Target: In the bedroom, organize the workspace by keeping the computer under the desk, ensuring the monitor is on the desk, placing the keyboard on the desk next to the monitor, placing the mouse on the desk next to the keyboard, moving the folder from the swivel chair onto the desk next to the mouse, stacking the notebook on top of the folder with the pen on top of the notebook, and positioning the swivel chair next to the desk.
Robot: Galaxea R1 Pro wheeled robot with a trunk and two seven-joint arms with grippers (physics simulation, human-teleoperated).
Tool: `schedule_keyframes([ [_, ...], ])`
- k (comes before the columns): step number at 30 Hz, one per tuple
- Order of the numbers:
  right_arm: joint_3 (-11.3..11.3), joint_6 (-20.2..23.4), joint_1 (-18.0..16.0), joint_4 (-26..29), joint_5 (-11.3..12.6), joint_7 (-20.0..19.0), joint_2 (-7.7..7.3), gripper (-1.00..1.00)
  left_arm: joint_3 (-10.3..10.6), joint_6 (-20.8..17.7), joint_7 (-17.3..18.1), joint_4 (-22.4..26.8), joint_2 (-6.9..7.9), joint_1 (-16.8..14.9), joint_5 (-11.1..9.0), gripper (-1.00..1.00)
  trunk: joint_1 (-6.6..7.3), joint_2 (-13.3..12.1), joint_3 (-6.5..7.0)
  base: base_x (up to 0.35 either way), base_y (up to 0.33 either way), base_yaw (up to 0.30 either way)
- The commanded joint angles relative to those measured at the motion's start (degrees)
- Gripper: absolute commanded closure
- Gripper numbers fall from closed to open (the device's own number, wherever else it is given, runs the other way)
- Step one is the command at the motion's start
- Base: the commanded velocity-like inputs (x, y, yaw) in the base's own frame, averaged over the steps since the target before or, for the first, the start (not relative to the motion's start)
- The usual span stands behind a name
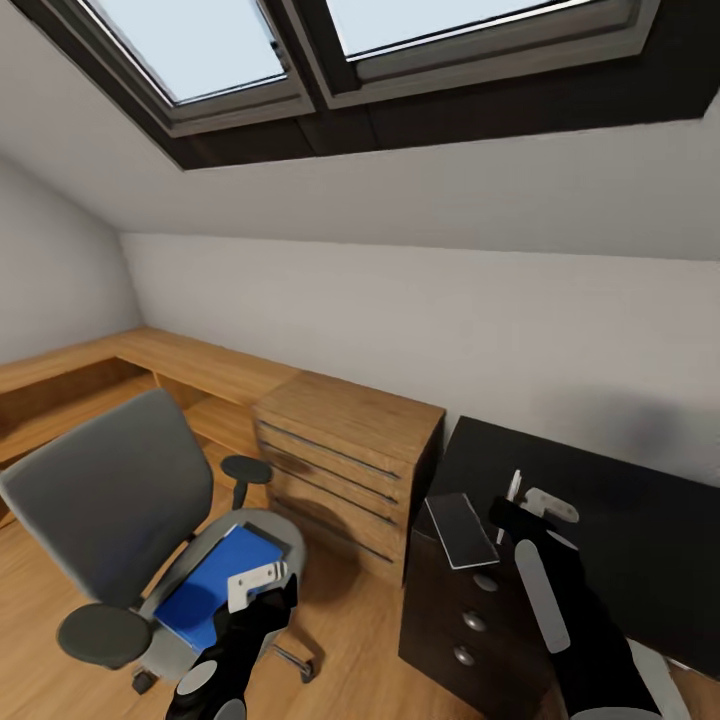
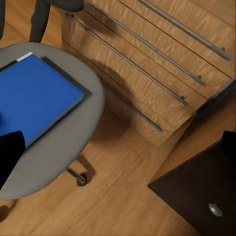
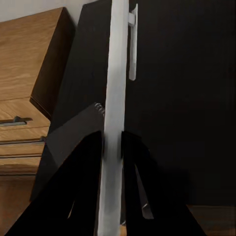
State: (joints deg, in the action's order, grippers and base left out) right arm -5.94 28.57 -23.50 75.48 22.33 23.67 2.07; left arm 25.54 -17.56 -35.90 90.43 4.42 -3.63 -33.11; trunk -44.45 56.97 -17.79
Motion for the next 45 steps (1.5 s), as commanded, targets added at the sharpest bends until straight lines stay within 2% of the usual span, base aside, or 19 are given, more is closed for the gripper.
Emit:
schedule_keyframes([
  [1, -0.1, 0.0, -0.1, 0.1, 0.7, 0.3, 0.04, 1.0, 0.1, -0.1, -0.5, 0.1, 0.06, -0.1, -0.3, -1.0, -0.01, 0.1, -0.08, 0.001, -0.003, -0.168],
  [3, -0.1, -0.1, -0.1, 0.0, 0.5, 0.2, 0.04, 1.0, 0.1, 0.0, -0.5, 0.1, 0.06, -0.1, -0.3, -1.0, -0.01, 0.1, -0.08, 0.001, -0.001, -0.081],
  [5, -0.3, -0.2, -0.1, -2.3, 0.3, 0.0, -1.09, 1.0, 0.2, 0.0, -0.5, 0.1, 0.06, -0.1, -0.2, -1.0, -0.01, 0.1, -0.08, 0.0, 0.0, -0.008],
  [6, -0.3, -0.2, -0.1, -3.4, 0.4, 0.0, -1.96, 1.0, 0.2, 0.0, -0.5, 0.1, 0.06, -0.1, -0.2, -1.0, -0.01, 0.1, -0.08, 0.013, 0.0, -0.004],
  [8, -0.4, -0.3, -0.4, -8.3, 0.8, -0.2, -5.07, 1.0, 0.2, -0.1, -0.5, 0.1, 0.06, -0.1, -0.3, -1.0, -0.01, 0.1, -0.08, 0.086, 0.0, -0.001],
  [10, -0.5, -0.4, -0.5, -9.6, 0.8, -0.2, -6.01, 1.0, 0.2, -0.1, -0.5, 0.1, 0.06, -0.1, -0.3, -1.0, -0.01, 0.1, -0.08, 0.136, 0.0, 0.0],
  [20, -1.2, -0.4, -2.3, -15.3, 0.8, -0.3, -7.69, 1.0, 0.8, -0.1, -0.5, 0.1, 0.06, -0.1, -0.3, -1.0, -0.01, 0.1, -0.08, 0.254, -0.045, 0.0],
  [24, -1.3, -0.4, -4.2, -19.4, 0.8, -0.8, -8.2, 1.0, 1.2, -0.1, -0.6, 0.1, 0.06, -0.1, -0.3, -1.0, -0.01, 0.1, -0.08, 0.306, -0.091, 0.0],
  [27, -1.3, -0.8, -6.8, -25.0, 0.9, -1.4, -9.26, 1.0, 2.0, -0.1, -0.6, 0.1, 0.06, -0.1, -0.2, -1.0, -0.01, 0.1, -0.08, 0.209, -0.086, 0.0],
  [31, -1.3, -4.9, -10.8, -34.1, 0.9, -2.9, -10.91, 1.0, 4.2, -0.1, -0.9, 0.1, 0.06, -0.1, -0.2, -1.0, -0.01, 0.1, -0.08, 0.061, -0.031, 0.0],
  [34, -1.3, -7.4, -13.3, -40.0, 0.9, -3.7, -11.61, 1.0, 5.4, 0.0, -2.8, 0.1, 0.06, -0.1, -0.2, -1.0, -0.01, 0.1, -0.08, 0.047, -0.023, 0.0],
  [35, -1.3, -8.9, -15.0, -43.8, 0.9, -4.2, -11.89, 1.0, 6.6, 0.0, -4.9, 0.1, 0.06, -0.1, -0.2, -1.0, -0.01, 0.1, -0.08, 0.175, -0.053, 0.0],
  [40, -1.3, -11.5, -17.2, -48.5, 0.9, -4.6, -12.12, 1.0, 8.1, 0.1, -7.4, 0.2, 0.06, -0.1, -0.2, -1.0, -0.01, 0.1, -0.08, 0.206, -0.047, 0.0],
  [45, -1.2, -12.1, -17.7, -49.9, 0.8, -4.7, -11.99, 1.0, 8.3, 0.2, -8.0, 0.9, 0.06, -0.1, -0.3, -1.0, -0.01, 0.1, -0.08, 0.057, -0.011, 0.0],
])
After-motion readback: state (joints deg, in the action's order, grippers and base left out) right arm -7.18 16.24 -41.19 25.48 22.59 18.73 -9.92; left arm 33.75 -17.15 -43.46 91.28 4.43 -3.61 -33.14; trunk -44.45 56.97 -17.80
